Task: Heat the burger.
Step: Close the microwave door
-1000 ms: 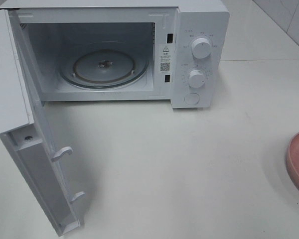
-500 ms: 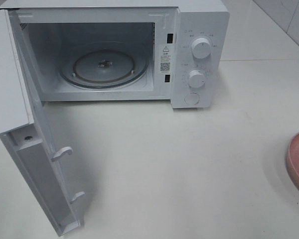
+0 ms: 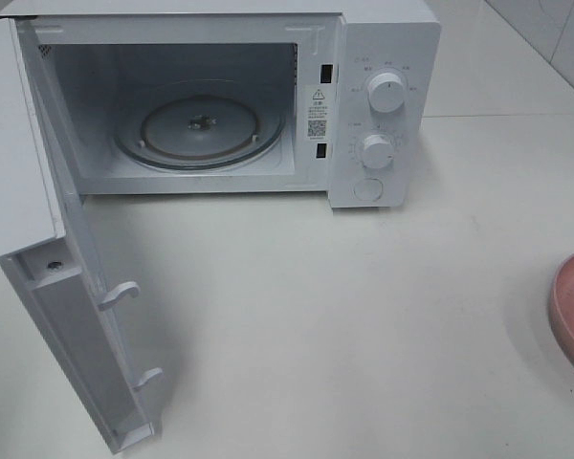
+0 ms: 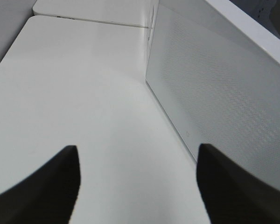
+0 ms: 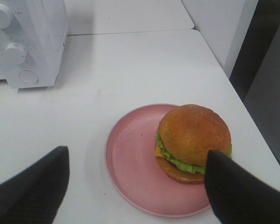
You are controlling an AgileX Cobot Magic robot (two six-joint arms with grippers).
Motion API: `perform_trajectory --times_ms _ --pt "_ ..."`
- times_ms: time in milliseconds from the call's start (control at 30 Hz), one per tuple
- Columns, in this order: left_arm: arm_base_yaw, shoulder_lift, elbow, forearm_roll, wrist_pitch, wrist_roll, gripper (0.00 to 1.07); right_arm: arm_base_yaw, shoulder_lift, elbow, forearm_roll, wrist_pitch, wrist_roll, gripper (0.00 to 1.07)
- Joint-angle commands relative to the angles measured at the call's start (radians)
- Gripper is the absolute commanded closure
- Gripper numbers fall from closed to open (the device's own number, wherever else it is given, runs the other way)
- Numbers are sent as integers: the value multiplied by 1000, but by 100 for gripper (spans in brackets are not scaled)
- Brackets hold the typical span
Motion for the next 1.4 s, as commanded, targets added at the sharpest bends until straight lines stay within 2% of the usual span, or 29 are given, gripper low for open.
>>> perform_trajectory --times_ms 33,67,100,133,167,200,233,367,400,433,467,567,600,633,667,700,767,833,933,1000,1100,1133,1200,1267,1367,1400 --pt "2 44 2 5 -60 -10 63 -5 -25 1 3 -8 -10 32" --pt "-2 81 16 7 -109 -10 76 -5 -25 1 3 -8 -10 32" --pt "-2 81 16 7 -109 -10 76 -5 -25 1 3 -8 -10 32" --pt "-2 99 28 7 -140 -10 84 -5 -25 1 3 -8 -10 32" --pt "-2 128 55 7 -202 -10 99 -5 -25 1 3 -8 -10 32" --pt "-2 128 55 7 -202 -10 99 -5 -25 1 3 -8 -10 32" --pt "-2 143 71 7 -236 -9 107 -5 -25 1 3 -8 -10 32" --pt "-2 207 156 9 -456 -6 107 -5 -25 1 3 -8 -10 32" --pt "-2 207 156 9 -456 -6 107 -5 -25 1 3 -8 -10 32" --pt "-2 236 185 9 -556 -6 107 -5 -25 1 3 -8 -10 32" --pt "-2 236 185 9 -556 -6 107 -5 -25 1 3 -8 -10 32" --pt "-2 296 254 12 -799 -6 107 -5 -25 1 3 -8 -10 32" --pt "-2 296 254 12 -799 -6 107 -5 -25 1 3 -8 -10 32" --pt "-2 338 284 17 -911 -6 107 -5 -25 1 3 -8 -10 32" --pt "-2 338 284 17 -911 -6 107 -5 -25 1 3 -8 -10 32" --pt "-2 388 314 22 -1028 -6 107 -5 -25 1 3 -8 -10 32" --pt "-2 409 324 26 -1071 -6 107 -5 -25 1 3 -8 -10 32" --pt "-2 497 348 35 -1215 -6 107 -5 -25 1 3 -8 -10 33" --pt "-2 567 355 52 -1280 -9 107 -5 -25 1 3 -8 -10 33" --pt "-2 705 355 132 -1399 -43 107 -5 -25 1 3 -8 -10 33" --pt "-2 732 355 165 -1434 -58 107 -5 -25 1 3 -8 -10 33" --pt "-2 791 355 229 -1490 -87 107 -5 -25 1 3 -8 -10 33" --pt "-2 822 355 263 -1516 -102 107 -5 -25 1 3 -8 -10 33" --pt "-2 935 353 341 -1606 -146 107 -5 -25 1 3 -8 -10 33" --pt "-2 963 353 349 -1636 -155 107 -5 -25 1 3 -8 -10 33" --pt "-2 1009 353 364 -1697 -176 107 -5 -25 1 3 -8 -10 33"
